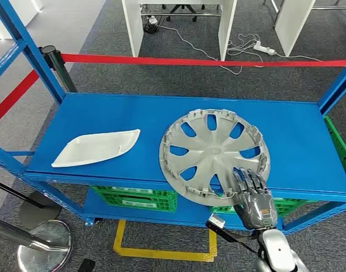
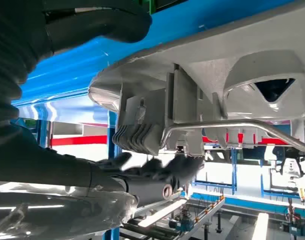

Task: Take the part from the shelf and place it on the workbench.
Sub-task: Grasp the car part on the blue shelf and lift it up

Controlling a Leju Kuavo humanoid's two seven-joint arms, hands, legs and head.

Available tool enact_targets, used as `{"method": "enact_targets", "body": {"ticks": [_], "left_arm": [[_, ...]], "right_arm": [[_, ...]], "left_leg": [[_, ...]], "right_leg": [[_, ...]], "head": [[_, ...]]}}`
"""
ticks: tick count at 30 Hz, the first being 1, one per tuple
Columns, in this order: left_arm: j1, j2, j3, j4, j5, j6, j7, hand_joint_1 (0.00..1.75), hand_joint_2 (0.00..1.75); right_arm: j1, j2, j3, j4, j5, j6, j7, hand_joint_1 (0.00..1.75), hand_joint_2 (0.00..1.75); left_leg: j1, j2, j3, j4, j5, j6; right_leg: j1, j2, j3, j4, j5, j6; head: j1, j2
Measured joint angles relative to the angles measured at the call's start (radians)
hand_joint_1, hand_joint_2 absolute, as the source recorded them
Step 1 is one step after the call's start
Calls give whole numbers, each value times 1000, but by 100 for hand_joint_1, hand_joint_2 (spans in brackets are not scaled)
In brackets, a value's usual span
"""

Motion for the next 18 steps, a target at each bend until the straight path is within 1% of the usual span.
{"method": "enact_targets", "body": {"ticks": [11,18], "left_arm": [[0,-1,12,0,-2,0,0,0,0],[-1,-1,18,0,-6,0,-2,0,0]], "right_arm": [[-6,5,2,-17,6,-6,-2,175,175],[7,9,4,-52,20,-23,-1,175,175]], "left_leg": [[0,0,0,0,0,0],[0,0,0,1,0,0]], "right_leg": [[0,0,1,0,0,0],[0,0,1,0,0,0]], "head": [[0,0],[0,0]]}}
